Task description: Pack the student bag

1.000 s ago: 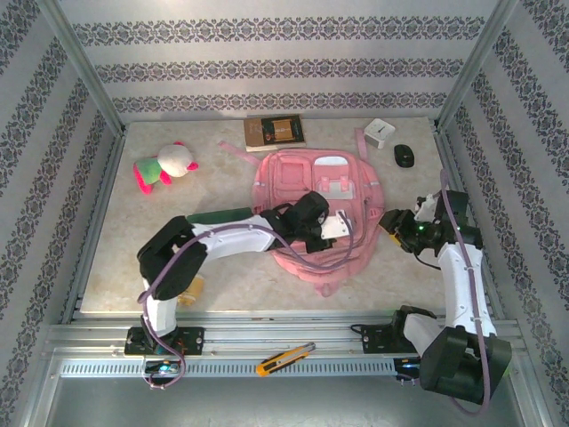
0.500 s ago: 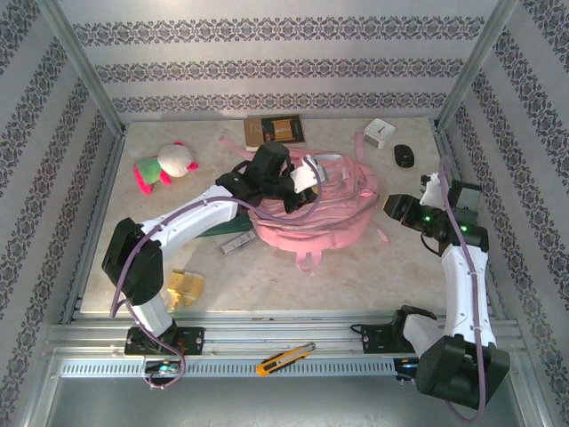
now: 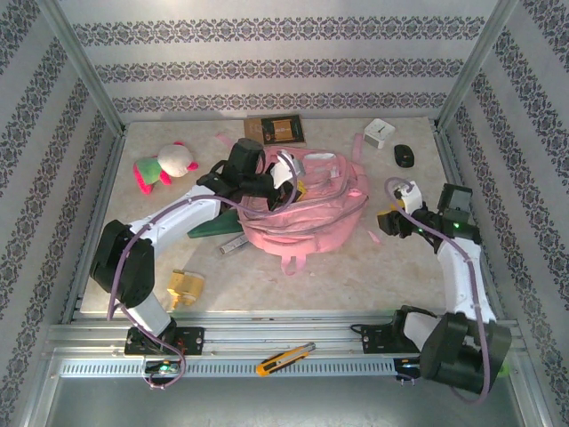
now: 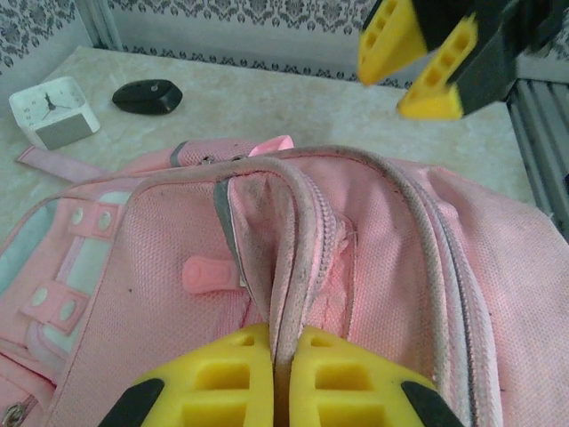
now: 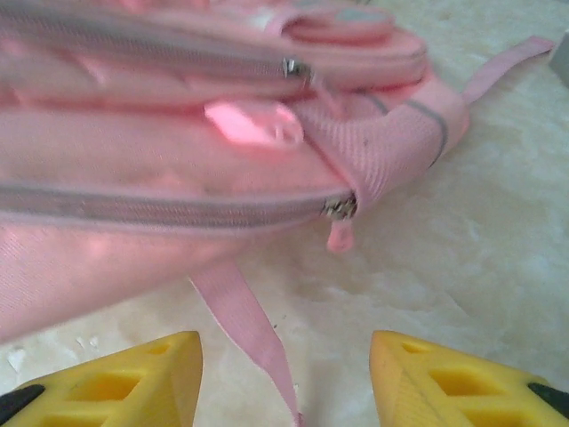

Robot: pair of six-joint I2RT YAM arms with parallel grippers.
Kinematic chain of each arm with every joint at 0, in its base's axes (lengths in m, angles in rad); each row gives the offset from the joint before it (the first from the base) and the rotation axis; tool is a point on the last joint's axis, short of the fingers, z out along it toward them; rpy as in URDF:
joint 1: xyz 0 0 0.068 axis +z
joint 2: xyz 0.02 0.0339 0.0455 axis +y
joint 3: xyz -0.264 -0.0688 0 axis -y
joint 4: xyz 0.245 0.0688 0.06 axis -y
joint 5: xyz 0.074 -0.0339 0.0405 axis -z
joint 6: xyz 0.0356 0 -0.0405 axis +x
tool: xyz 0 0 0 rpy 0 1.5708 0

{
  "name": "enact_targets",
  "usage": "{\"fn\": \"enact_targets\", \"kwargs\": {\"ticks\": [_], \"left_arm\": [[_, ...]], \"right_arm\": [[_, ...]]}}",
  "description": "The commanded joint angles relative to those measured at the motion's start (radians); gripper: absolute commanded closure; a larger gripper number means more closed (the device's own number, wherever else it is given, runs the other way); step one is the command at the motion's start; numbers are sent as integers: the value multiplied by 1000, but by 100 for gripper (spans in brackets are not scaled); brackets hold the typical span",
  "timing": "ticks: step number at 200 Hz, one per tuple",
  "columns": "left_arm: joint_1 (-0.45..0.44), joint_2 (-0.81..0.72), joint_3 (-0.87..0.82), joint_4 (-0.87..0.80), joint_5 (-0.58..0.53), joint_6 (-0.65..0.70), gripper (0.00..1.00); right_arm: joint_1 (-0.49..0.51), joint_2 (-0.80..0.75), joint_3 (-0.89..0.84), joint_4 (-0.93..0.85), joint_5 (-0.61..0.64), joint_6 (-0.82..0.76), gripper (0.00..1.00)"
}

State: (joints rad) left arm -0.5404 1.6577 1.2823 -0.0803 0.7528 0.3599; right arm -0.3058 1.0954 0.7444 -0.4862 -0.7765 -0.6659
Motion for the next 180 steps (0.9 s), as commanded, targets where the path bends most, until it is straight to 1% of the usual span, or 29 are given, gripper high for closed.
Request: {"fn": "enact_targets", "kwargs": {"ticks": [1,30,78,134,180], "left_arm": [[22,-69,11,180,112,-29,100],[33,-62,18,181,134,-27,100],[40,-59,34,178,166,-19,100],[41,-59,43,174,174,-23,100],[41,-56,44,185,190,-36,100]], "right_arm": [[1,71,14,-17,-51,-295,50],[42,181,53,-13,-23,-369,52],[54,322,118,50,-71,-377,55],[85,424,162,95,-121,-368,57],[100,496,198,162,-160,-312,60]]}}
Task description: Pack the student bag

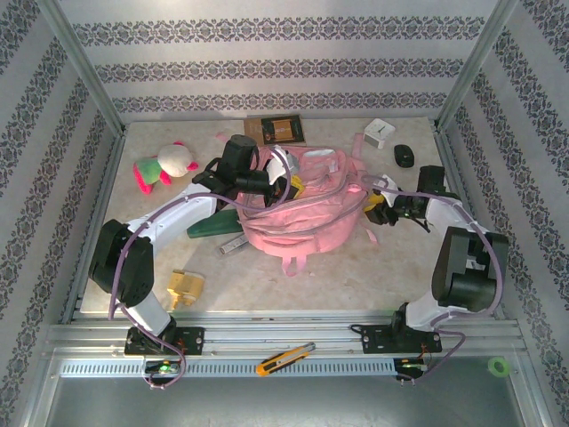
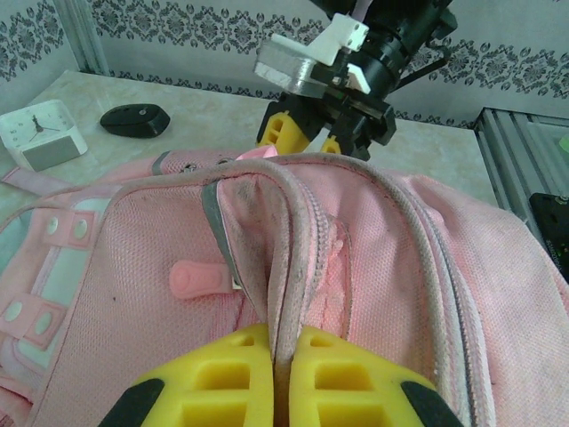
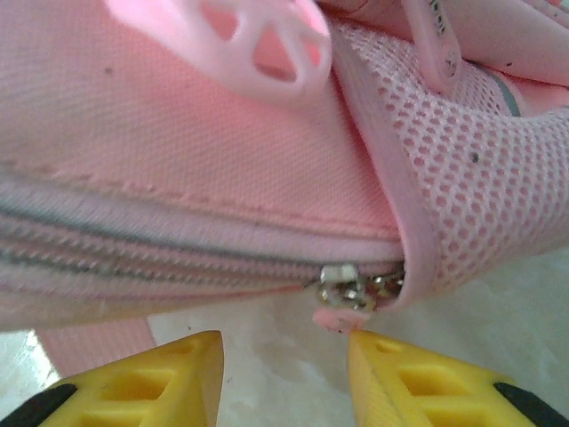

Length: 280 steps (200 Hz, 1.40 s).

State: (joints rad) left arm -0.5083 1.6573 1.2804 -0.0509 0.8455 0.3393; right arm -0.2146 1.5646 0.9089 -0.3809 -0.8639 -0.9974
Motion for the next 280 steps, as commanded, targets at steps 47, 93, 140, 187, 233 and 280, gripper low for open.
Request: {"fn": "enact_targets", "kwargs": {"ticks": [47,93,140,187,233,280], "left_arm": [[10,-47,25,195,96,-39,100],[11,-35,27,184,27,-27,100],[-2,-31,40,110,-275,-15,100],[-41,-16,44,134,-480,-70,100],[-103,10,65,136,-608,-127,100],[-150,55,95,112,-725,-211,100]], "right_arm": [[11,31,31,86,-96,46,75],[-8,-5,26,47,-114,36,100],[-2,-92,33,-80,-79,24,100],[68,-198,29,-225,-28,57,100],[147,-269,30,-311,-27,208,100],[243,-363,14,-330,-27,441,100]]}}
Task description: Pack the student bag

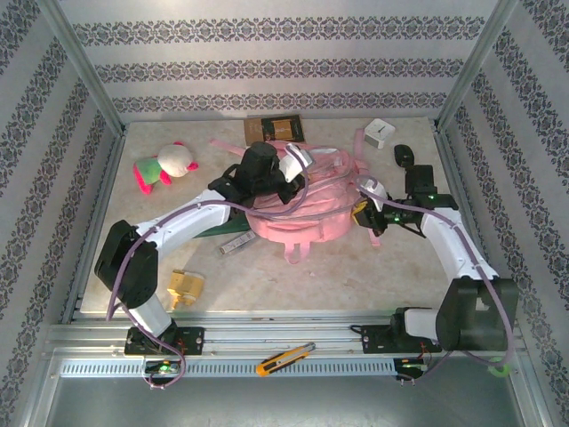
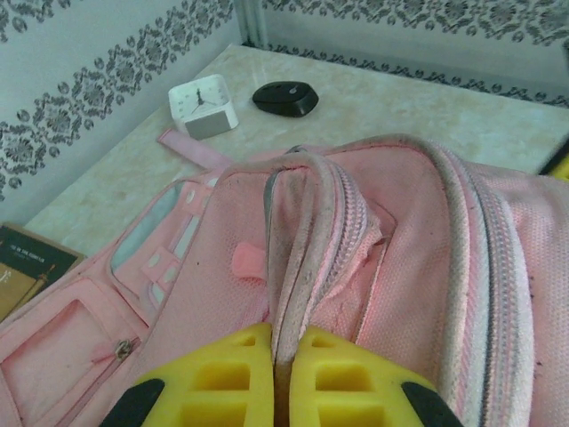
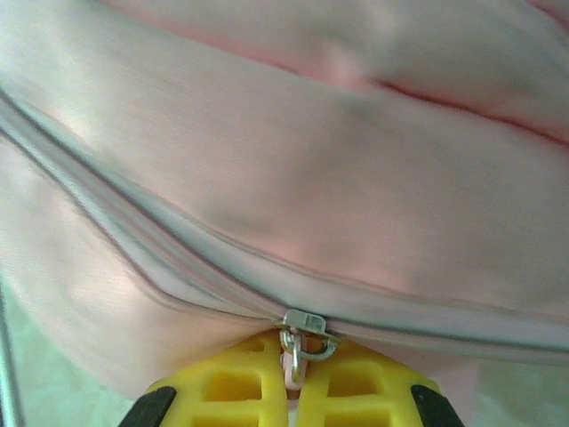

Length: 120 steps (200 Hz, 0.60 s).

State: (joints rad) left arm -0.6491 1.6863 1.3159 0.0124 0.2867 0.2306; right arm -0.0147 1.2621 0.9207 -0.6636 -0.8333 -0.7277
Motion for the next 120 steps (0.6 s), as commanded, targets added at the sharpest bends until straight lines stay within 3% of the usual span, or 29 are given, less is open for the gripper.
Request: {"fn": "enact_targets", "kwargs": {"ticks": [1,22,54,120], "left_arm": [[-10,27,60,48,-169,-104,100],[-27,49,83,39,-271,-178,100],[-44,76,94,39,-297,-252,100],[-54,99,102,-3,-366,-289,100]], "right_arm": [[44,-62,2,-47,-58,179,100],[66,-92,5,-43,-51,374,100],[103,-149,-15,23,-43,733,100],[150,-212,-21,-22,-28,1002,100]]}}
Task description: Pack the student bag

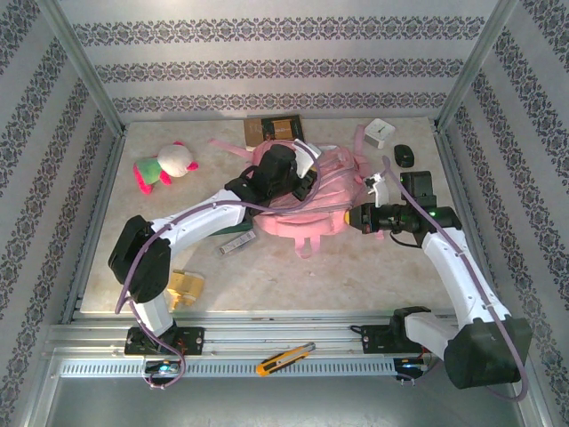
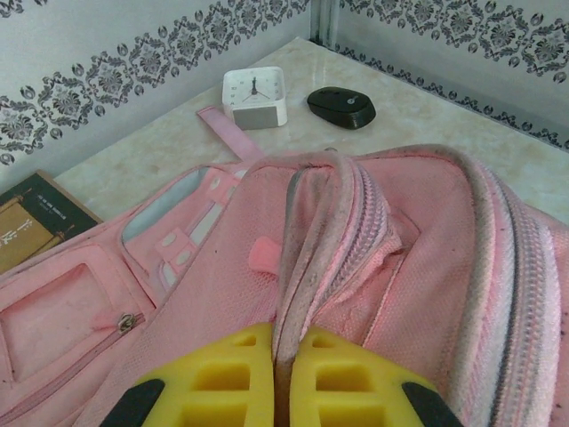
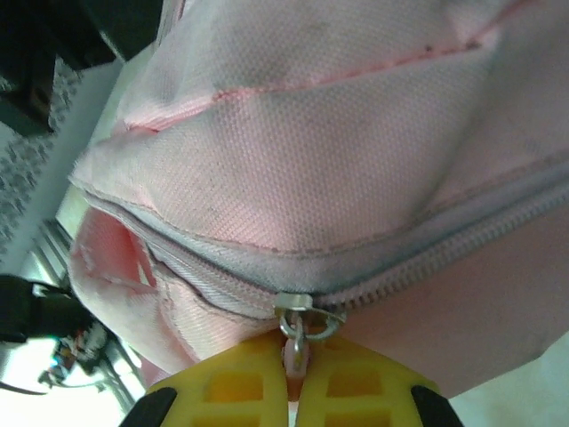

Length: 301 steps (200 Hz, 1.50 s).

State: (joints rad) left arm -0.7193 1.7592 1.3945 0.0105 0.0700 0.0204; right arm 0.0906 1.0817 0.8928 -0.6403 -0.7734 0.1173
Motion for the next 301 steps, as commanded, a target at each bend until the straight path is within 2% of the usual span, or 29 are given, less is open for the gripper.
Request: {"fn": "enact_targets", "kwargs": {"ticks": [1,24,41,57,77,86,100,115,147,176,204,246,280,301], "left_arm": [[17,25,23,0,-148,-80,100],[16,16,5,35,-107,-97,100],[15,18,14,26,-104,-102,100],[15,18,11,29,-96,-100,100],[15,4,-25,81,-43,-73,100],[15,-9,-47,113,-4,-49,100],[20,-28,-86,168,58,-19,100],[35,-47,-129,240,157,3,100],[79,-70,-181,326,340,62,100],[123,-71,-197,369,502,87,100],[153,-67,-210,431,614,56,100],[156,-67,-218,445,691,72,100],[156,-67,-218,445,718,85,100],[155,-67,-219,452,737,86,100]], "right_arm": [[45,-31,7,-46,-87,162,100],[54,-22,10,-46,-72,258,100],[101,-8,18,-45,-70,320,100],[149,13,45,-110,-51,285,100],[139,35,87,-185,-20,233,100],[125,38,95,-187,-11,236,84],[92,40,93,-183,-23,251,72],[48,39,93,-180,-28,274,47],[-69,16,70,-140,-60,329,29],[-158,23,53,-111,-14,364,28],[-161,67,-9,45,-42,479,28],[-113,115,-78,340,-93,664,27],[-84,176,-98,429,-80,739,26],[-63,195,-120,542,-66,814,24]]}}
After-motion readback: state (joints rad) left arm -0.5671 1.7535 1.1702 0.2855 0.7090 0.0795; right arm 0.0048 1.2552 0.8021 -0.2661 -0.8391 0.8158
